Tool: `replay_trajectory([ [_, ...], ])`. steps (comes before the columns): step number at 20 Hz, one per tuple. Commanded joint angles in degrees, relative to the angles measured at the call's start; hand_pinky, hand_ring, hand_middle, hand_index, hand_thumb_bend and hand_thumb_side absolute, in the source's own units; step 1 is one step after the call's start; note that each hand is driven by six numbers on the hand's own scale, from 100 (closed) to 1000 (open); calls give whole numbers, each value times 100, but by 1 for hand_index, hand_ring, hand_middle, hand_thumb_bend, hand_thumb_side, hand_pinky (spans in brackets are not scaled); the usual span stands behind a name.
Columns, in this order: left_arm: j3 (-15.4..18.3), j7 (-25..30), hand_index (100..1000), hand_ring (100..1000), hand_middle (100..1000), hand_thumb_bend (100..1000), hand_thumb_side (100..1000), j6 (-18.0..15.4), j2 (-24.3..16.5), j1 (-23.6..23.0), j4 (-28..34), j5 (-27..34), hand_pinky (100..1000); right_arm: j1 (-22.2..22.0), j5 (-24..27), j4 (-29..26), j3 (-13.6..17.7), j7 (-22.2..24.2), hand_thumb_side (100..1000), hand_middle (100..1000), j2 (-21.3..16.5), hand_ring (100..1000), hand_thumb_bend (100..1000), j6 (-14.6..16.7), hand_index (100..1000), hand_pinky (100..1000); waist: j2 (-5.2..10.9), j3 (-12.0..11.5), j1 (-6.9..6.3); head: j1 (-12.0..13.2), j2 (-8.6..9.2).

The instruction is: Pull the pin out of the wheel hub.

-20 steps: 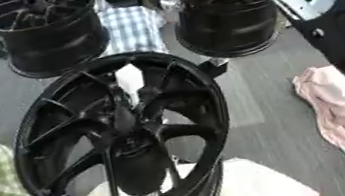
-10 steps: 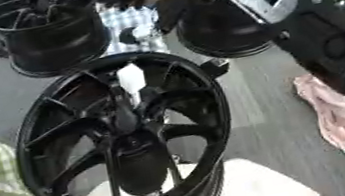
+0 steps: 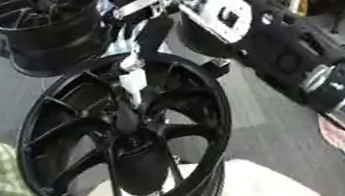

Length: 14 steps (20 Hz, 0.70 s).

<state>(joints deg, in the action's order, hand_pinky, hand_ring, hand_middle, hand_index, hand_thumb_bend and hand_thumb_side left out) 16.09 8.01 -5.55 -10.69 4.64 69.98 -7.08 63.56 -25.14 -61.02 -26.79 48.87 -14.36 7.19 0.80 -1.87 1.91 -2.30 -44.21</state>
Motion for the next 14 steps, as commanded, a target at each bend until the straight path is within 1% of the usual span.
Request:
replay_trajectory([
  [1, -18, 19, 808, 761, 720, 402, 610, -8, -121, 81, 109, -37, 754, 136, -355, 280, 168, -57, 430, 918, 101, 936, 309, 184, 980, 893, 68, -3, -31, -24, 9],
  [7, -21, 23, 808, 762, 720, 403, 609, -9, -118, 81, 112, -43, 753, 125, -793, 654, 307, -124, 429, 910, 273, 937, 306, 411, 980, 893, 66, -4, -36, -36, 9],
  [14, -26, 28, 808, 762, 720, 402, 609, -9, -112, 88, 121, -52, 753, 72, -1121, 972, 417, -251, 415, 901, 417, 927, 290, 555, 972, 887, 62, -9, -42, -40, 9],
])
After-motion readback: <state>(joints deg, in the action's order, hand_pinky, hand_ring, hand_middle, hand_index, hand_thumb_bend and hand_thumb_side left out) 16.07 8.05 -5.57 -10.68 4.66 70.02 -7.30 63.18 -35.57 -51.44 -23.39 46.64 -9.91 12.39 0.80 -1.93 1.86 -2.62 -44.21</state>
